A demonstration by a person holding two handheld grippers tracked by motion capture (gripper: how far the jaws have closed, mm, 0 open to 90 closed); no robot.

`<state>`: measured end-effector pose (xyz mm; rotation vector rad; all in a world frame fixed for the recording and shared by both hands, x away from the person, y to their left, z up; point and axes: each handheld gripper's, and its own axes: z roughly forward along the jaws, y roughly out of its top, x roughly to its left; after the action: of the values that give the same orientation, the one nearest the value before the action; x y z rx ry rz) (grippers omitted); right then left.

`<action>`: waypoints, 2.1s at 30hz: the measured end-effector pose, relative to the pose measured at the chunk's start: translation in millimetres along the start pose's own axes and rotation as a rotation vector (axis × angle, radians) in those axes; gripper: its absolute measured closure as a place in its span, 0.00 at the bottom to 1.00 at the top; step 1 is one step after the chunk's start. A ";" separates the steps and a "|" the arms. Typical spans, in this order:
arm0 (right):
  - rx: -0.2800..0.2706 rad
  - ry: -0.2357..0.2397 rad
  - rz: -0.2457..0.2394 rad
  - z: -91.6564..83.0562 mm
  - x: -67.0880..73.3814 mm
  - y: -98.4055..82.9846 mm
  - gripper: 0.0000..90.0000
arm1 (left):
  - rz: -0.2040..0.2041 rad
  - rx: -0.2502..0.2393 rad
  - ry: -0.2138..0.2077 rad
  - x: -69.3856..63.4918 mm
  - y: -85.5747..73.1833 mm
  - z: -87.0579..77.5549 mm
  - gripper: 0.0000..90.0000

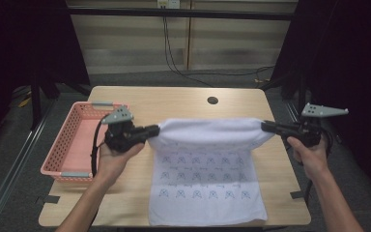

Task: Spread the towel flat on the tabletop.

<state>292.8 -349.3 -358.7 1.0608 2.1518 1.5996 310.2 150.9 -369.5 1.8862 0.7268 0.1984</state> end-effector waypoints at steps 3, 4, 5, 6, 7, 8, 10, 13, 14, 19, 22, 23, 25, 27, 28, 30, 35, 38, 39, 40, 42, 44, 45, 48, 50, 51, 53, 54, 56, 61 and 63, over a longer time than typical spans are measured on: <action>0.031 0.029 0.025 1.0 6.0 -28.3 0.96 | -0.019 0.031 -0.025 -1.2 -31.1 4.0 0.93; 0.061 0.031 0.024 2.3 9.2 -37.9 0.96 | -0.028 0.035 -0.031 -1.4 -39.7 5.4 0.93; 0.106 0.048 0.034 3.9 16.5 -57.6 0.96 | -0.039 0.048 -0.041 -2.4 -56.0 7.7 0.93; 0.106 0.048 0.034 3.9 16.5 -57.6 0.96 | -0.039 0.048 -0.041 -2.4 -56.0 7.7 0.93; 0.135 0.057 0.049 2.7 22.2 -76.1 0.96 | -0.050 0.070 -0.058 -5.6 -70.3 10.5 0.92; 0.135 0.057 0.049 2.7 22.2 -76.1 0.96 | -0.050 0.070 -0.058 -5.6 -70.3 10.5 0.92; 0.165 0.069 0.063 1.2 27.0 -92.8 0.95 | -0.062 0.092 -0.075 -10.2 -83.6 12.3 0.92; 0.206 0.081 0.067 -3.8 34.0 -112.3 0.92 | -0.065 0.137 -0.089 -17.4 -100.7 13.4 0.90; 0.218 0.095 0.069 -5.8 36.3 -117.2 0.91 | -0.064 0.151 -0.089 -20.0 -105.1 13.1 0.89; 0.307 0.119 0.044 -12.1 46.6 -135.3 0.89 | -0.051 0.238 -0.114 -29.6 -121.3 11.3 0.90; 0.373 0.160 0.025 -14.9 52.4 -141.6 0.84 | -0.037 0.253 -0.133 -33.8 -125.9 5.6 0.89; 0.389 0.177 0.040 -15.0 52.8 -142.1 0.84 | -0.034 0.254 -0.134 -34.8 -126.5 4.1 0.89; 0.390 0.194 0.040 -16.1 54.5 -143.9 0.85 | -0.022 0.247 -0.147 -36.4 -127.9 -2.6 0.88; 0.411 0.213 0.034 -15.5 57.1 -145.0 0.81 | -0.030 0.242 -0.139 -35.7 -129.3 -7.3 0.89; 0.414 0.210 0.032 -15.2 58.1 -145.0 0.77 | -0.037 0.233 -0.142 -34.2 -129.8 -8.6 0.87; 0.407 0.198 0.049 -14.2 57.8 -143.2 0.73 | -0.050 0.228 -0.106 -30.0 -129.3 -8.0 0.76; 0.369 0.125 0.029 -5.4 55.5 -134.1 0.71 | -0.084 0.247 -0.070 -15.3 -123.5 9.2 0.63; 0.381 0.134 0.033 9.8 54.4 -132.5 0.70 | -0.043 0.309 -0.081 -17.9 -120.3 24.9 0.63; 0.397 0.146 0.033 14.3 54.5 -133.9 0.70 | -0.040 0.331 -0.082 -18.5 -120.3 29.5 0.62; 0.417 0.149 0.029 18.5 54.9 -136.0 0.70 | -0.037 0.351 -0.075 -19.3 -121.1 33.6 0.62; 0.466 0.163 0.024 26.6 56.1 -143.3 0.72 | -0.002 0.393 -0.101 -23.4 -123.5 37.1 0.71; 0.496 0.182 0.028 29.2 58.5 -147.1 0.77 | 0.029 0.406 -0.113 -27.4 -124.8 36.9 0.83; 0.506 0.191 0.026 30.3 59.8 -148.6 0.84 | 0.040 0.401 -0.134 -28.3 -124.8 35.1 0.91; 0.510 0.209 0.034 27.4 62.9 -147.8 0.94 | 0.019 0.364 -0.173 -31.6 -124.0 24.4 0.93; 0.495 0.226 0.024 20.8 66.5 -145.9 0.95 | 0.016 0.343 -0.180 -34.2 -125.2 15.0 0.94; 0.486 0.233 0.022 15.7 69.7 -144.7 0.95 | 0.011 0.333 -0.195 -36.0 -126.3 11.3 0.94; 0.483 0.254 0.009 8.8 76.5 -143.5 0.94 | 0.026 0.333 -0.225 -42.6 -129.4 1.6 0.93; 0.486 0.260 0.000 5.3 81.0 -142.7 0.92 | 0.033 0.337 -0.228 -45.9 -131.3 -3.1 0.93; 0.497 0.290 -0.011 -1.3 88.8 -140.5 0.82 | 0.041 0.323 -0.247 -49.9 -132.8 -10.9 0.89; 0.429 0.242 0.003 -8.1 87.7 -138.8 0.74 | -0.026 0.242 -0.254 -41.4 -124.0 -18.9 0.74; 0.387 0.215 0.027 -7.5 79.2 -137.7 0.73 | -0.043 0.218 -0.225 -33.8 -120.4 -13.2 0.73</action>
<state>178.0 -318.5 -464.4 1.0630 2.6801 1.3942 229.9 173.2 -463.7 2.0563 0.6546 -0.1246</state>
